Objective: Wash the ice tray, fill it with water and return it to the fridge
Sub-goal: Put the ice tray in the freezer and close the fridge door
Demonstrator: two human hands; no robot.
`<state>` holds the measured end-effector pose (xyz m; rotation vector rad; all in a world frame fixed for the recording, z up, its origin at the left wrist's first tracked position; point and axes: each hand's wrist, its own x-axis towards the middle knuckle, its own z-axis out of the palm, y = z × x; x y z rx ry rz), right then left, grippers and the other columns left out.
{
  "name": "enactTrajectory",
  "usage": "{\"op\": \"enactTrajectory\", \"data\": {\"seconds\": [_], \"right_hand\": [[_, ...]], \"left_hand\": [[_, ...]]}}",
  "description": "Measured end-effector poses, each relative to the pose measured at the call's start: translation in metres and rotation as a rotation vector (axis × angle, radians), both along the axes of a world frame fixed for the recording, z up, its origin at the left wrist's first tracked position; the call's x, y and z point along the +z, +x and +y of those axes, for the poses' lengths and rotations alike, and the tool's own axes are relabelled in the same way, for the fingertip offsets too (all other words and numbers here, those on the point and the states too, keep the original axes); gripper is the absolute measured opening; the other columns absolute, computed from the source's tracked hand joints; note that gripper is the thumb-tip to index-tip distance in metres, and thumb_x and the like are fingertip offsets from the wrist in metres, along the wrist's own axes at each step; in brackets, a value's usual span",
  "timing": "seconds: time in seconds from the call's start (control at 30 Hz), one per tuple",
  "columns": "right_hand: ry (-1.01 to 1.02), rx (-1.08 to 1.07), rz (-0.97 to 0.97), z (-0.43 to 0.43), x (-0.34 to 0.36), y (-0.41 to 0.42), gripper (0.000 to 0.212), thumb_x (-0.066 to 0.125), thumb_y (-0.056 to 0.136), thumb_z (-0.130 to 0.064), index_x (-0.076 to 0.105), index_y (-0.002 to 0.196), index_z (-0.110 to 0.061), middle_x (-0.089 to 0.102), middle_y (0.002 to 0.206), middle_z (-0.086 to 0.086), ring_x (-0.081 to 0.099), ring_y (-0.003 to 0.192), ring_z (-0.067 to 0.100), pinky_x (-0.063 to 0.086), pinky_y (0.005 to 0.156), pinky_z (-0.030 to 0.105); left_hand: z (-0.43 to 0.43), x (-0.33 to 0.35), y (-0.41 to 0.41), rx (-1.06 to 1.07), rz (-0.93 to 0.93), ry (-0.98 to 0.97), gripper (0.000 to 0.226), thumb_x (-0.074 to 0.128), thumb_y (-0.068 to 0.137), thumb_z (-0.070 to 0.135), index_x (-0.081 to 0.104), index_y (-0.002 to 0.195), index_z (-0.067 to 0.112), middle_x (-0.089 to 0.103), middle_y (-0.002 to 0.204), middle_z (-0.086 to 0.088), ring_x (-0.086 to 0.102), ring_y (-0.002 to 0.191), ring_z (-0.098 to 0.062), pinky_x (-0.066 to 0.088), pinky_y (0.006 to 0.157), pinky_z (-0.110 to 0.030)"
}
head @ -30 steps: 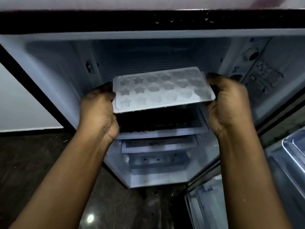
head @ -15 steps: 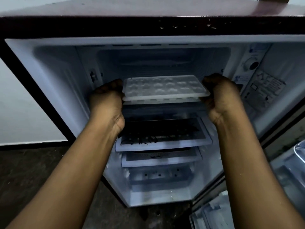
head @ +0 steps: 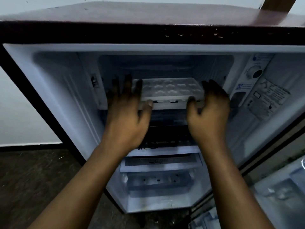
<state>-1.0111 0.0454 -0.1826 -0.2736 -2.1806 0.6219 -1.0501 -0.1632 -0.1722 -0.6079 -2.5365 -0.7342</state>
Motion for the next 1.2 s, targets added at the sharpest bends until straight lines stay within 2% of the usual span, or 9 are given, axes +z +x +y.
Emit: {"op": "enactTrajectory", "data": {"seconds": [0.07, 0.13, 0.3, 0.43, 0.57, 0.7, 0.9, 1.1, 1.2], "right_hand": [[0.090, 0.006, -0.073, -0.009, -0.015, -0.001, 0.060, 0.054, 0.097, -0.032, 0.053, 0.148, -0.001, 0.054, 0.151, 0.021, 0.045, 0.144, 0.041, 0.032, 0.119, 0.060], [0.166, 0.017, -0.142, -0.017, -0.024, -0.002, 0.064, 0.053, 0.097, -0.032, 0.047, 0.151, 0.002, 0.048, 0.156, 0.023, 0.035, 0.151, 0.043, 0.019, 0.125, 0.062], [0.223, 0.047, -0.232, -0.016, -0.022, -0.014, 0.075, 0.039, 0.101, -0.050, 0.037, 0.158, -0.001, 0.035, 0.165, 0.020, 0.024, 0.156, 0.039, 0.009, 0.130, 0.053], [0.236, 0.066, -0.366, -0.010, -0.012, -0.027, 0.088, 0.022, 0.099, -0.065, 0.024, 0.165, -0.008, 0.021, 0.172, 0.014, 0.013, 0.160, 0.032, -0.006, 0.127, 0.038], [0.218, 0.089, -0.433, -0.003, -0.009, -0.041, 0.087, 0.020, 0.099, -0.065, 0.011, 0.167, -0.012, 0.007, 0.175, 0.008, 0.002, 0.161, 0.028, -0.005, 0.128, 0.037], [0.302, 0.072, -0.495, -0.002, -0.016, -0.042, 0.089, 0.015, 0.099, -0.068, -0.004, 0.167, -0.014, -0.009, 0.175, 0.007, -0.009, 0.161, 0.025, -0.008, 0.130, 0.040], [0.256, 0.089, -0.537, -0.011, -0.019, -0.015, 0.085, 0.013, 0.103, -0.065, -0.010, 0.166, -0.012, -0.019, 0.172, 0.009, -0.018, 0.160, 0.026, -0.011, 0.129, 0.044], [0.112, 0.141, -0.722, -0.028, -0.006, 0.019, 0.086, 0.020, 0.105, -0.066, -0.008, 0.166, -0.012, -0.016, 0.173, 0.010, -0.015, 0.160, 0.026, -0.012, 0.129, 0.041], [0.088, 0.149, -0.861, -0.036, 0.012, 0.037, 0.087, 0.016, 0.105, -0.067, -0.006, 0.166, -0.010, -0.011, 0.174, 0.012, -0.011, 0.161, 0.027, -0.010, 0.129, 0.042]], "left_hand": [[0.001, -0.010, 0.003, -0.042, 0.005, -0.234, 0.076, 0.026, 0.105, 0.058, 0.019, 0.168, 0.016, 0.002, 0.176, -0.012, -0.006, 0.162, -0.035, 0.002, 0.131, -0.055], [0.000, -0.020, 0.001, -0.062, -0.033, -0.307, 0.079, 0.022, 0.105, 0.061, 0.008, 0.169, 0.018, -0.007, 0.177, -0.009, -0.013, 0.162, -0.032, 0.001, 0.131, -0.055], [-0.001, -0.020, -0.019, -0.065, -0.057, -0.339, 0.078, 0.021, 0.106, 0.059, -0.005, 0.169, 0.021, -0.016, 0.176, -0.007, -0.021, 0.161, -0.029, -0.003, 0.132, -0.050], [0.005, -0.015, -0.036, -0.071, -0.147, -0.378, 0.081, 0.025, 0.107, 0.063, -0.017, 0.166, 0.027, -0.030, 0.172, -0.001, -0.030, 0.158, -0.025, -0.009, 0.131, -0.046], [0.009, -0.010, -0.047, -0.086, -0.149, -0.369, 0.084, 0.027, 0.105, 0.065, -0.015, 0.167, 0.027, -0.027, 0.173, -0.001, -0.025, 0.160, -0.026, -0.007, 0.132, -0.046], [0.012, -0.018, -0.048, -0.061, -0.094, -0.381, 0.087, 0.028, 0.104, 0.068, -0.018, 0.166, 0.027, -0.032, 0.171, -0.002, -0.028, 0.158, -0.027, -0.010, 0.131, -0.048], [0.007, -0.025, -0.029, -0.045, -0.084, -0.409, 0.099, 0.027, 0.098, 0.077, -0.026, 0.163, 0.026, -0.040, 0.167, -0.005, -0.035, 0.156, -0.028, -0.018, 0.127, -0.053], [-0.007, -0.016, 0.001, -0.118, -0.303, -0.546, 0.111, 0.047, 0.092, 0.070, -0.033, 0.159, 0.030, -0.044, 0.163, -0.006, -0.032, 0.156, -0.032, -0.019, 0.126, -0.054], [-0.017, 0.001, 0.018, -0.170, -0.426, -0.560, 0.108, 0.047, 0.093, 0.067, -0.025, 0.163, 0.029, -0.034, 0.169, -0.004, -0.025, 0.159, -0.031, -0.015, 0.126, -0.053]]}}
